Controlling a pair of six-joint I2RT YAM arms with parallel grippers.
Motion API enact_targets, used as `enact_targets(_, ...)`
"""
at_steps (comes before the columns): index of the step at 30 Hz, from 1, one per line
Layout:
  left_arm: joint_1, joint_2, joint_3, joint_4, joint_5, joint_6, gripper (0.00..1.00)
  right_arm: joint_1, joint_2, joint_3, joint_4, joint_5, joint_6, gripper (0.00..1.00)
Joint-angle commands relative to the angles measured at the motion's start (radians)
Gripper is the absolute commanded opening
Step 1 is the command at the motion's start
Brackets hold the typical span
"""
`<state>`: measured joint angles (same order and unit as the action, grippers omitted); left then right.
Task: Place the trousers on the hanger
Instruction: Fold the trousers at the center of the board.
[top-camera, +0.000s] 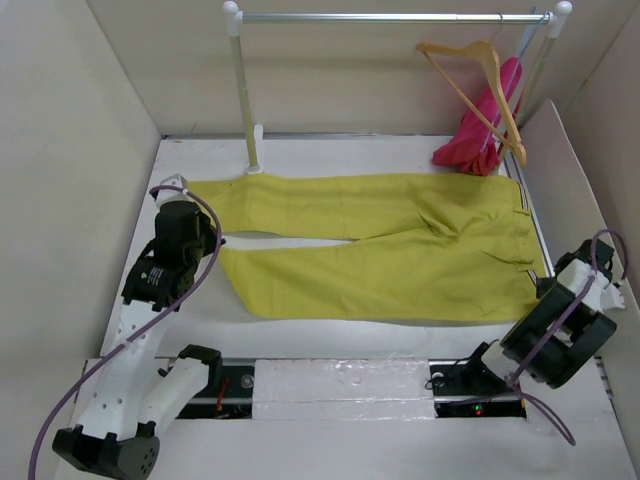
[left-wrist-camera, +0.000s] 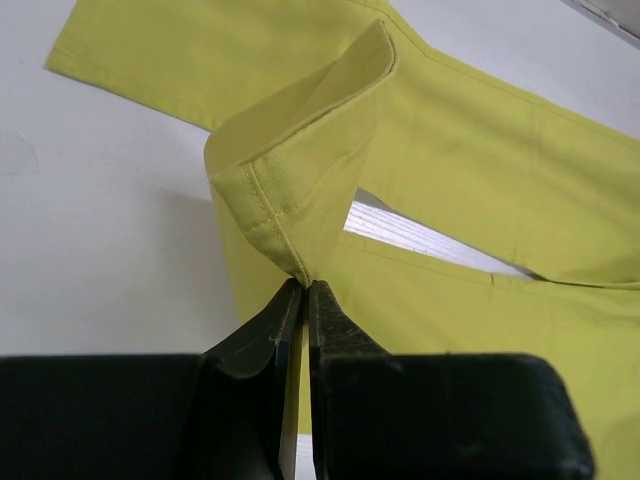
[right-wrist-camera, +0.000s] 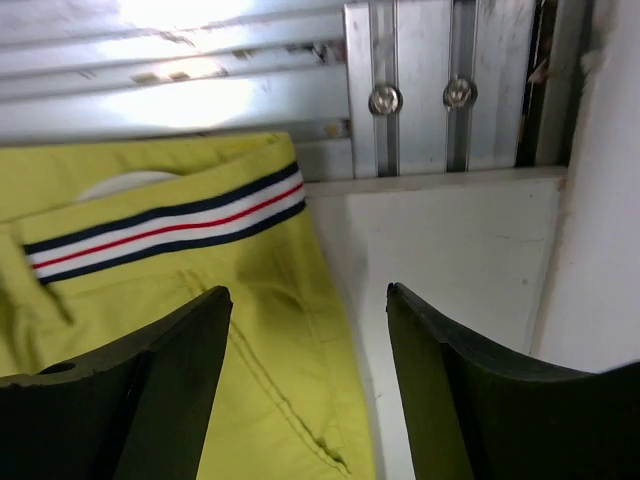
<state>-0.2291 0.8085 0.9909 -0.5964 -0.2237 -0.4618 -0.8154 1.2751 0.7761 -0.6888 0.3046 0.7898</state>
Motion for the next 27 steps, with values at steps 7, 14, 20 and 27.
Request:
enact_targets(7,-0.016,0.006,0.051,0.006,0.007,0.002,0.00,0.012,0.154,-0.017,0.028,-0.082,0.110,0.69)
enact_targets(14,-0.016,0.021,0.046,0.026,-0.088,0.012,0.00,0.085,0.227,0.044,-0.018,-0.001,0.175,0.53)
enact_targets(20,-0.007,0.026,0.034,0.035,-0.146,0.021,0.00,0.220,0.302,0.110,-0.077,0.113,0.247,0.32)
enact_targets(27,0.011,0.018,-0.003,0.035,-0.146,0.029,0.00,0.220,0.290,0.112,-0.055,0.087,0.179,0.02)
